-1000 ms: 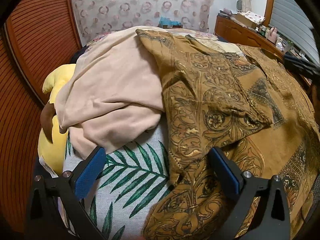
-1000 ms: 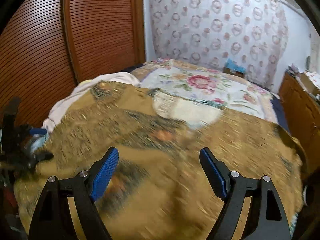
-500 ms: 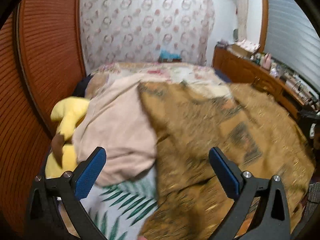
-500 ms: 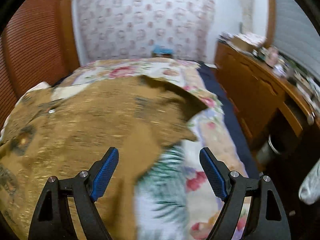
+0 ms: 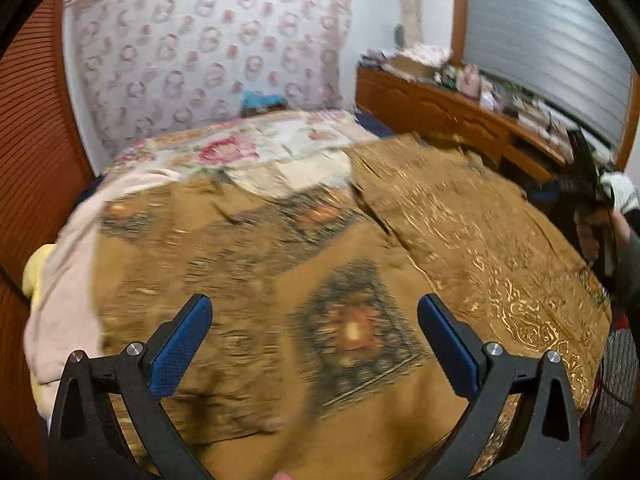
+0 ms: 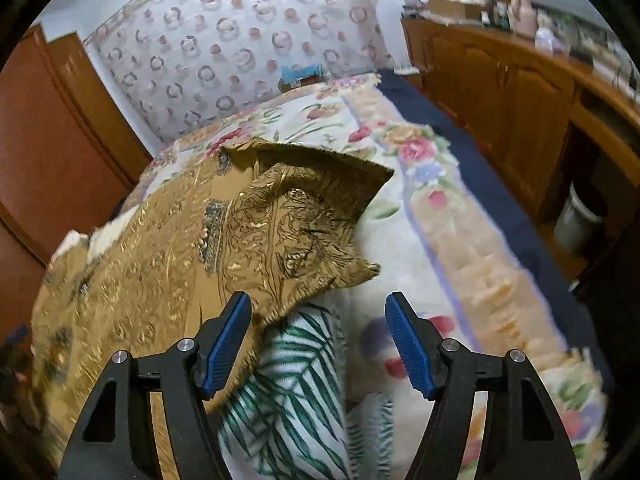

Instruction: Fold small clothes

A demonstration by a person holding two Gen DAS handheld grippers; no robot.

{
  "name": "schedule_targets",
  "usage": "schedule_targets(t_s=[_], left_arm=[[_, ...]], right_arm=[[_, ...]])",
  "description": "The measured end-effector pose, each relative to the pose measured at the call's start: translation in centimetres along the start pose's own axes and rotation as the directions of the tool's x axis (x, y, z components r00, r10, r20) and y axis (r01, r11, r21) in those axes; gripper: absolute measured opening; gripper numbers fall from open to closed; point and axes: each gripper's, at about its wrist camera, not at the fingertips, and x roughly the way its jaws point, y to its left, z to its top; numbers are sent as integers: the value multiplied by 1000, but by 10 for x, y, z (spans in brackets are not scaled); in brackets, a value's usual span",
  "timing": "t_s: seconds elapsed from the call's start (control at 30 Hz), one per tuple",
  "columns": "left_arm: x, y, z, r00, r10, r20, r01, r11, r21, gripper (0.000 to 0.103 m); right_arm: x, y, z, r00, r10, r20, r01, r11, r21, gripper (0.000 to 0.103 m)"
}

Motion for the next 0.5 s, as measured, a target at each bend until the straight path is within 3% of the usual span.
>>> schedule_targets(t_s=[0.37,0.43,0.5], left_arm=[[41,-24,-3,989,-56,-139,57,998,8,103],[44,-23,-5,987,-58,-149,59,998,3,103],[49,-23,-8,983,-60,-173,61,998,-2,103]], right_arm=[[9,-22,12,989,85,-123,-67,987,149,70],[6,-28,14,985,114,-127,-90,980,180,67],[7,-31,16,982,139,-126,-112,973,200,58]])
